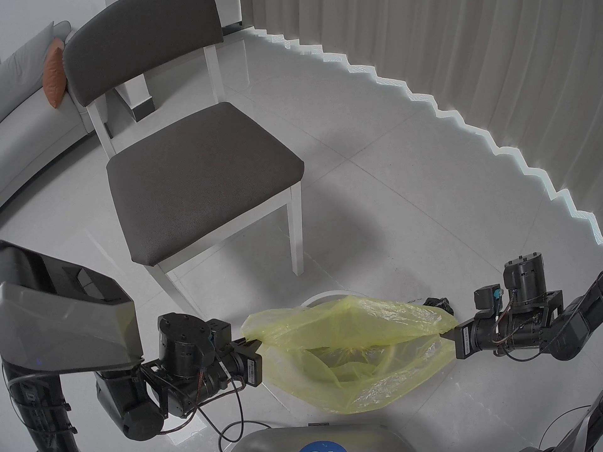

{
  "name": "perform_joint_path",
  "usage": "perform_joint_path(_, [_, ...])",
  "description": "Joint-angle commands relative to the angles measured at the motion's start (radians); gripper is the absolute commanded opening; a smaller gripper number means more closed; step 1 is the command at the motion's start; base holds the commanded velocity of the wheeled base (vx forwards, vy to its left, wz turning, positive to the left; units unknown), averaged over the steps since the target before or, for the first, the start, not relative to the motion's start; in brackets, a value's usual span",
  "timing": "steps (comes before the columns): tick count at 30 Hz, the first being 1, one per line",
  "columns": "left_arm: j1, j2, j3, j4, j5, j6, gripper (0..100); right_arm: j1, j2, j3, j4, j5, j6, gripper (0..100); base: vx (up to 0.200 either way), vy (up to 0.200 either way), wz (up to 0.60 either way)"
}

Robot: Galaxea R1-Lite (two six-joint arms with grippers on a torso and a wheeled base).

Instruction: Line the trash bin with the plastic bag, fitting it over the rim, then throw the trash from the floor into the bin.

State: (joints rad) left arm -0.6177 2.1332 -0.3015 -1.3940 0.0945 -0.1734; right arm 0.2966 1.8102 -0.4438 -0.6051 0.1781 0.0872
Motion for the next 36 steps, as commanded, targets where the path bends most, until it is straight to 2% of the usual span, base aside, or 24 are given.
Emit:
perform_joint_path(1, [-0.002, -0.013, 0.035, -0.002, -0.012, 0.012, 0, 0.026, -0.008, 0.030, -0.001, 0.001, 0.000, 0, 0.000, 0.000, 0.00])
perform_joint_path(10, [-0.004, -0.076, 0.076, 0.001, -0.056, 0.017, 0, 0.061, -0.052, 0.066, 0.008, 0.001, 0.000, 0, 0.000, 0.000, 0.00])
perform_joint_path(15, [-0.013, -0.116, 0.084, 0.059, -0.071, 0.017, 0, 0.085, -0.091, 0.060, 0.080, 0.003, 0.002, 0, 0.000, 0.000, 0.00])
perform_joint_path(20, [-0.013, -0.096, 0.082, 0.089, -0.084, 0.017, 0, 0.087, -0.074, 0.063, 0.085, 0.003, 0.002, 0, 0.000, 0.000, 0.00])
perform_joint_path(30, [0.001, 0.047, 0.050, 0.079, -0.093, 0.017, 0, 0.087, 0.135, 0.022, 0.070, 0.004, 0.003, 0, 0.000, 0.000, 0.00])
perform_joint_path(36, [0.042, 0.142, -0.004, 0.078, -0.093, 0.017, 0, 0.075, 0.259, -0.013, 0.013, 0.000, 0.011, 0, 0.000, 0.000, 0.00])
